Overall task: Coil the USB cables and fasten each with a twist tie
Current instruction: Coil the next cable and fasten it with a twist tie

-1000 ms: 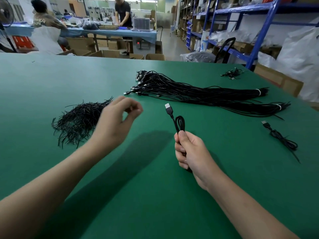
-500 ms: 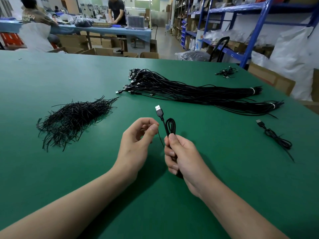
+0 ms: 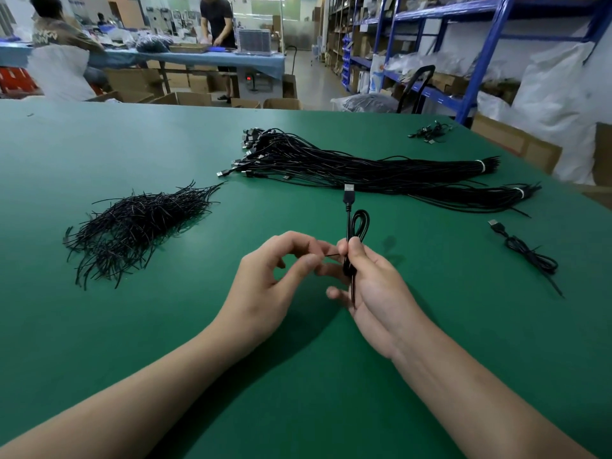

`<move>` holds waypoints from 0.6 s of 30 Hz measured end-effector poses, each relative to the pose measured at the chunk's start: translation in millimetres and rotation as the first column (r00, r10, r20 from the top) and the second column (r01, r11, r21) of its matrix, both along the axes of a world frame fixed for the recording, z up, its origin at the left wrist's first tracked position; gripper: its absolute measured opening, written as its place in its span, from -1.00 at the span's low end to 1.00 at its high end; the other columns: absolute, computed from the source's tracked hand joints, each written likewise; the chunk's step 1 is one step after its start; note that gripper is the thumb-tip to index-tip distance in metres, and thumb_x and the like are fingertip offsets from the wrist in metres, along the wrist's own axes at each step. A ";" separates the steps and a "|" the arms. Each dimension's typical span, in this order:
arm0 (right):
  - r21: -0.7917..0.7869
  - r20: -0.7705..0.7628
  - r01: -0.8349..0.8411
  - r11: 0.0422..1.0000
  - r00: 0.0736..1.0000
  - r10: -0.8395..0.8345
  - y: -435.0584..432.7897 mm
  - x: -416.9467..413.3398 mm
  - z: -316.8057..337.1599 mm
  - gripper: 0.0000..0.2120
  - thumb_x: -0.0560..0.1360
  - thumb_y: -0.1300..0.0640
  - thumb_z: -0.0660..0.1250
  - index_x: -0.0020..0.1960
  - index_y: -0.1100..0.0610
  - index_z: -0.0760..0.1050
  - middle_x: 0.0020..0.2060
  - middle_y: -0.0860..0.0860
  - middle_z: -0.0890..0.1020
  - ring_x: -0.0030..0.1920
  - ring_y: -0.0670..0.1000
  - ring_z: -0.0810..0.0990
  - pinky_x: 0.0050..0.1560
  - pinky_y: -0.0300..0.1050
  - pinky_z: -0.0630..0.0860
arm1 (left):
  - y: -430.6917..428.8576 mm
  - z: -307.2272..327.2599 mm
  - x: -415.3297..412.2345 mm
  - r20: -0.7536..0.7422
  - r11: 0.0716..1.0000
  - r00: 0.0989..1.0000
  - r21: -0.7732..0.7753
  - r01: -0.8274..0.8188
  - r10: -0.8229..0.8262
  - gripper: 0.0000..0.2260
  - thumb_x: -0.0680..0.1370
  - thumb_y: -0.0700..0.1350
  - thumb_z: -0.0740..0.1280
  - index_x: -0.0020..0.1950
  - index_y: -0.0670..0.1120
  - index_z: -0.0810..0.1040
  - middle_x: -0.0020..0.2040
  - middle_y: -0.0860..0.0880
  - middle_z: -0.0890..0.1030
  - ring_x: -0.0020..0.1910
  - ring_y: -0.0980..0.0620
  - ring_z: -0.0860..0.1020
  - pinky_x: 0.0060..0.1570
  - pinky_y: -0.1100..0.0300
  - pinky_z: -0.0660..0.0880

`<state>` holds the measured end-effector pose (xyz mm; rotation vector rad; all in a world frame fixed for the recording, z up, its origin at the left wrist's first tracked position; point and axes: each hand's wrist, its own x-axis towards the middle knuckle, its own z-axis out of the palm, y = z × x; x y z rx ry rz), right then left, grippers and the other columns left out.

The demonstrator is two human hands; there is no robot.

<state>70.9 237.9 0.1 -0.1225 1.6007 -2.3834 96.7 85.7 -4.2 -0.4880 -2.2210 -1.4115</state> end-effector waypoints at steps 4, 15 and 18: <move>0.038 0.007 0.033 0.999 0.999 -0.033 0.5 -0.8 -1.0 -0.69 0.71 -0.03 0.08 -0.12 0.04 0.44 -0.18 -0.05 0.65 -0.24 -0.07 0.56 -0.33 -0.23 0.39 | 1.2 0.1 4.4 -0.107 0.974 0.990 -0.215 0.065 -0.089 -0.96 0.58 -0.11 0.40 -0.04 -0.03 0.64 -0.04 0.11 0.63 0.06 -0.02 0.58 0.10 0.17 0.45; 0.421 -0.472 0.357 0.834 0.871 -0.135 -4.2 -3.6 -14.5 -0.63 0.72 0.05 0.09 -0.21 -0.07 0.49 -0.14 -0.02 0.68 -0.16 -0.09 0.60 -0.17 -0.06 0.51 | -3.6 -8.3 -4.7 0.371 0.944 0.908 0.322 0.070 -0.194 -0.90 0.58 -0.10 0.42 -0.03 -0.13 0.63 -0.17 -0.12 0.73 -0.22 -0.05 0.71 -0.24 0.23 0.56; 0.411 -0.466 0.326 0.851 0.878 -0.111 -5.3 -4.5 -16.8 -0.60 0.72 0.06 0.08 -0.24 -0.12 0.49 -0.11 -0.08 0.70 -0.14 -0.10 0.63 -0.18 -0.14 0.52 | -3.2 -9.0 -4.3 0.384 0.937 0.894 0.334 0.100 -0.232 -0.90 0.55 -0.16 0.47 0.02 -0.16 0.63 -0.19 -0.14 0.73 -0.20 -0.07 0.72 -0.21 0.22 0.60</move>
